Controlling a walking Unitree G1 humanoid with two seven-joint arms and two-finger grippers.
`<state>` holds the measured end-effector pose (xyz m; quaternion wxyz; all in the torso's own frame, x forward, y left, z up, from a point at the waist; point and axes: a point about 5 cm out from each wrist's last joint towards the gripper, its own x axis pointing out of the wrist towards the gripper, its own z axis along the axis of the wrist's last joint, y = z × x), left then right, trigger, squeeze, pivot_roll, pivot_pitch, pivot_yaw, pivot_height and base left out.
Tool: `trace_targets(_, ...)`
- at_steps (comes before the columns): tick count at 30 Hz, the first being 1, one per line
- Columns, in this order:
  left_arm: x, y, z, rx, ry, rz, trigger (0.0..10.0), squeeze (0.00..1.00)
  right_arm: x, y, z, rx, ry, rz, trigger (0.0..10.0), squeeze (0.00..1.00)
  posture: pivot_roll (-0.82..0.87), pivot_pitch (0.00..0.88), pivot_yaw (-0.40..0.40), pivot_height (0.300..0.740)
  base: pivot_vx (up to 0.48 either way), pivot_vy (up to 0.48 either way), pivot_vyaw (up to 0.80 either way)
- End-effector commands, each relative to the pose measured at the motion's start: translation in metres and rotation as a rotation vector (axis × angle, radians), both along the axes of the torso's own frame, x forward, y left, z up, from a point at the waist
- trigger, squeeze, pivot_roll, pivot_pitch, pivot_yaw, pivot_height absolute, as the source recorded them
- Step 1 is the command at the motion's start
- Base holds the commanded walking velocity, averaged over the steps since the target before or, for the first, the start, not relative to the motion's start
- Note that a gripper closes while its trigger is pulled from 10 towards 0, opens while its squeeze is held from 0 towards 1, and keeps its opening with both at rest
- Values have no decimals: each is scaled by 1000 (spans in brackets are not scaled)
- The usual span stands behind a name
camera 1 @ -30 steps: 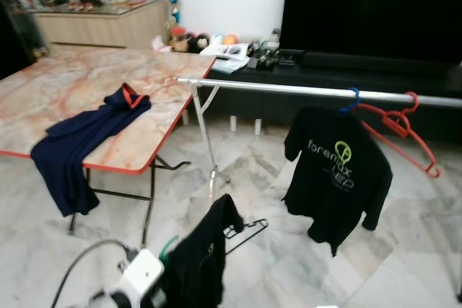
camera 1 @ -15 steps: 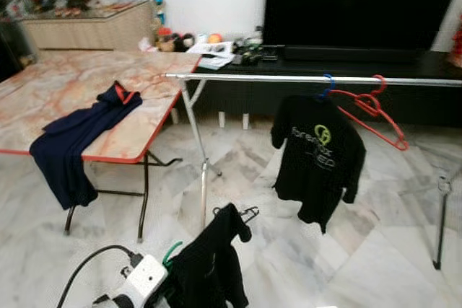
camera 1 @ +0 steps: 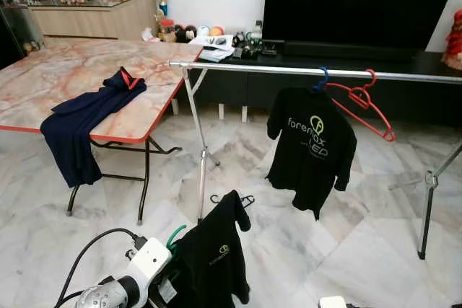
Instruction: Hang hanger
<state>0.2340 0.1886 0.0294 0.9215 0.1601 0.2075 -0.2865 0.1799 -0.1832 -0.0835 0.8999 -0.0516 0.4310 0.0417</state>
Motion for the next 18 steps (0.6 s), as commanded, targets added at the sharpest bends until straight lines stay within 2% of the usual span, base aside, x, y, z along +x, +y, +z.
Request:
trace_targets(1, 9, -5, 14, -19, -62, -10, 10000, 0, 3, 2, 2, 7, -22, 22, 10000, 0, 152, 7, -9, 740, 0, 0, 0)
trace_targets(4, 10, -7, 13, -21, -57, -10, 10000, 0, 3, 2, 2, 14, -33, 18, 10000, 0, 148, 8, -10, 740, 0, 0, 0)
trace_targets(7, 10, -9, 13, -20, -52, -10, 10000, 0, 1, 1, 1, 31, -26, -36, 10000, 0, 147, 12, -12, 740, 0, 0, 0)
trace_targets(12, 9, -9, 13, -22, -49, -6, 10000, 0, -3, 1, -1, 84, -12, -105, 10000, 0, 148, 16, -11, 740, 0, 0, -730)
trace_targets(17, 10, -8, 15, -23, -46, 1, 10000, 0, -3, 1, -1, 74, -13, -86, 10000, 0, 148, 18, -12, 740, 0, 0, -788)
trace_targets(18, 11, -7, 16, -26, -46, 4, 10000, 0, -2, 1, 0, 73, -29, -80, 10000, 0, 147, 19, -12, 740, 0, 0, 0)
